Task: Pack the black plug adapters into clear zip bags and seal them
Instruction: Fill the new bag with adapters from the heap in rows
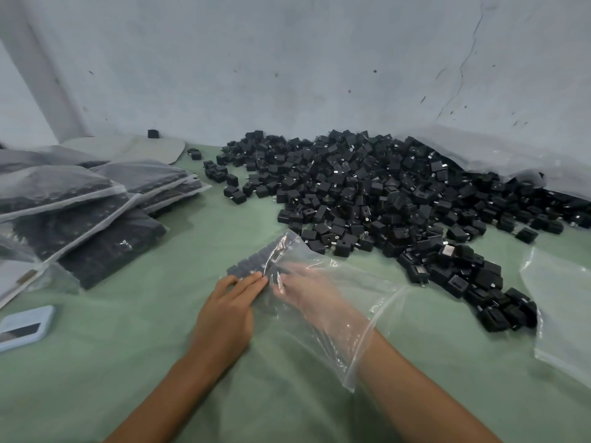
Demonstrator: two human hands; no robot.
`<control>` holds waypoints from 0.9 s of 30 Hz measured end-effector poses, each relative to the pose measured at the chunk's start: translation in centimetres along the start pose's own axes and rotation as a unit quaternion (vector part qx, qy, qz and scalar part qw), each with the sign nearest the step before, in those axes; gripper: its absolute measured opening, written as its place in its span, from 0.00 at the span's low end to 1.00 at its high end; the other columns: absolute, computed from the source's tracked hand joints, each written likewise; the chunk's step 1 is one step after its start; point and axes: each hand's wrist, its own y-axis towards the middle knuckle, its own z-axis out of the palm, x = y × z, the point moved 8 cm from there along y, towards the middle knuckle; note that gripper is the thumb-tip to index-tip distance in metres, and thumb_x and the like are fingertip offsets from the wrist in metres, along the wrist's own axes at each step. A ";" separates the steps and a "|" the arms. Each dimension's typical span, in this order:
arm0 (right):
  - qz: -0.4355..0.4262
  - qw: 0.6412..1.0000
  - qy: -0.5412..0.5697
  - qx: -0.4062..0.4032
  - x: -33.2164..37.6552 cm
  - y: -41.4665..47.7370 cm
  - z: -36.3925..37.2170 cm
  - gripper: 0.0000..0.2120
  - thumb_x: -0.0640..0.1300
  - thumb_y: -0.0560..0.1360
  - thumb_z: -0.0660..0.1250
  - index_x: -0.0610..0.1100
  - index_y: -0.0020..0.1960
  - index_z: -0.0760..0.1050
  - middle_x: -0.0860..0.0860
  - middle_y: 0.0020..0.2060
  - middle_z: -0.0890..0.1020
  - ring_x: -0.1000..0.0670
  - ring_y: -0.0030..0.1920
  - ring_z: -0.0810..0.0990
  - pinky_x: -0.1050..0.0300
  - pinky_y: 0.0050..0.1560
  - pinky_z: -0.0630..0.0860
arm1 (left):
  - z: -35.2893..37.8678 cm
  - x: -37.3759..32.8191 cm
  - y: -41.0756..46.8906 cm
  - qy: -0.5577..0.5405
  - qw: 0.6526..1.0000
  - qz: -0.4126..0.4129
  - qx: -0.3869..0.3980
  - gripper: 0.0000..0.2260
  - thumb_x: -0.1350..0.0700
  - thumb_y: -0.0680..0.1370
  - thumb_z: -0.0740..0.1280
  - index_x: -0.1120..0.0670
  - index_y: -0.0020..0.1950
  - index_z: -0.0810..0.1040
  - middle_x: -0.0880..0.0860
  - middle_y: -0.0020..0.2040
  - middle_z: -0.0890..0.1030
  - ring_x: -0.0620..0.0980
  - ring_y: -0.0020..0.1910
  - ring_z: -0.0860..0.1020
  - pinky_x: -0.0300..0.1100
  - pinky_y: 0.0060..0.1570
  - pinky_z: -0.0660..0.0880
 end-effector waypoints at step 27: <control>-0.040 0.974 -0.222 0.034 -1.4 -0.6 0.3 0.15 0.35 0.79 0.61 0.48 0.62 0.77 0.50 0.52 0.82 0.51 0.40 0.82 0.57 0.35 0.79 | -0.3 0.8 0.0 -0.043 0.996 -0.066 0.032 0.14 0.57 0.79 0.61 0.51 0.59 0.83 0.44 0.59 0.82 0.50 0.54 0.73 0.40 0.60 0.69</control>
